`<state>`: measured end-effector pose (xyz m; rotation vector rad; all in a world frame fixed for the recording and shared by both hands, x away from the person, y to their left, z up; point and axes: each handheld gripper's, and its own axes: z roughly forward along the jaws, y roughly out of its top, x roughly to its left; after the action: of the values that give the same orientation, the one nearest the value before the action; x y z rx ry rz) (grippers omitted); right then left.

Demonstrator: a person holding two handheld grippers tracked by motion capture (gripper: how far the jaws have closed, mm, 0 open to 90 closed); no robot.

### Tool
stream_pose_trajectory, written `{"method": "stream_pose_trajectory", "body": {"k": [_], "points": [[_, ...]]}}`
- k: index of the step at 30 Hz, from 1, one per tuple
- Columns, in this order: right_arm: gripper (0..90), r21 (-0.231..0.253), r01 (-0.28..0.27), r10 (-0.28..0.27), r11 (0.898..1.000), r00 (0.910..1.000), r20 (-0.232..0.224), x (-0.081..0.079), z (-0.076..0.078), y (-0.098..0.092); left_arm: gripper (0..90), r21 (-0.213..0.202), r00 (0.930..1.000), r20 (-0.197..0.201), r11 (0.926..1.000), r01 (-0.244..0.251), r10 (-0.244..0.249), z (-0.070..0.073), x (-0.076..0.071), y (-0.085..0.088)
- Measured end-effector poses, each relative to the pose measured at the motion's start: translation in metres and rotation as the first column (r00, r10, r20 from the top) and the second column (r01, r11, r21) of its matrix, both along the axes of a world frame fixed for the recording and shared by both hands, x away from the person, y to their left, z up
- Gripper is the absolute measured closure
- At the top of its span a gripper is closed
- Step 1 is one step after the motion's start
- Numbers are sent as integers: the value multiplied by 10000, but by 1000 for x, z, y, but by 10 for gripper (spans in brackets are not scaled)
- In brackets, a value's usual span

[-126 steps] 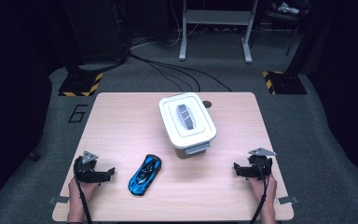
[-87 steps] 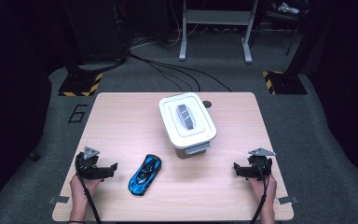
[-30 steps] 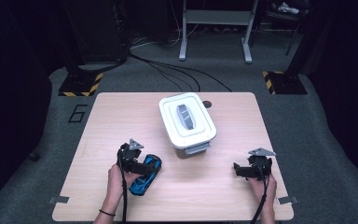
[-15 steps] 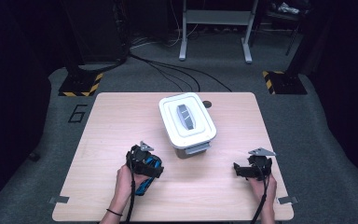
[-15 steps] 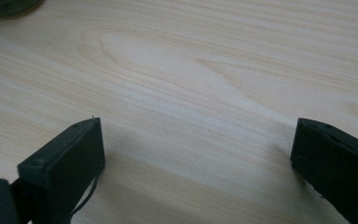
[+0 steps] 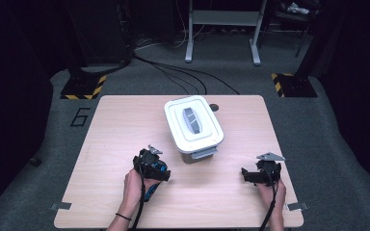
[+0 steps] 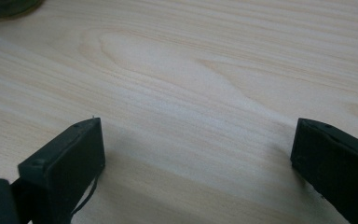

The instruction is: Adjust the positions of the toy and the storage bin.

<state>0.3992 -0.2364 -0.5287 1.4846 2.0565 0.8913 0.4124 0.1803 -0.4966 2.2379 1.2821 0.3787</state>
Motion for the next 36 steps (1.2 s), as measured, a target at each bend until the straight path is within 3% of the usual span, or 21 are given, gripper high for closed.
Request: {"method": "stream_pose_trajectory", "body": {"k": [3, 11, 12, 14, 21, 24, 29, 36], "points": [[22, 2, 2, -2, 10000, 10000, -1, 0, 0, 0, 152, -17, 9998, 76, 9999, -164, 164, -2, 2, 1], [22, -1, 1, -1, 10000, 10000, 2, 0, 0, 0, 181, -319, 9998, -62, 9993, -199, 197, -6, 5, 3], [22, -1, 0, 0, 10000, 10000, 3, 0, 0, 0, 213, -580, 9999, -118, 9983, -81, 74, -7, 4, 4], [22, 1, 7, -7, 10000, 10000, 1, 0, 0, 0, 242, -403, 10000, -71, 9992, -20, 17, -7, 4, 3], [23, -5, 5, -5, 10000, 10000, 5, 0, 0, 0, 248, -442, 10000, 40, 9990, 29, -27, -6, 1, 4], [23, -3, 11, -11, 10000, 10000, 4, 0, 0, 0, 248, -636, 9984, 550, 9979, 130, -95, 0, -5, 7], [23, -3, 12, -12, 10000, 10000, 3, 0, 0, 0, 248, -871, 9956, 923, 9959, 243, -162, 8, -11, 14], [25, -7, 15, -15, 10000, 10000, 6, 0, 0, 0, 249, -1390, 9853, 1703, 9895, 389, -148, 25, -26, 28]]}}
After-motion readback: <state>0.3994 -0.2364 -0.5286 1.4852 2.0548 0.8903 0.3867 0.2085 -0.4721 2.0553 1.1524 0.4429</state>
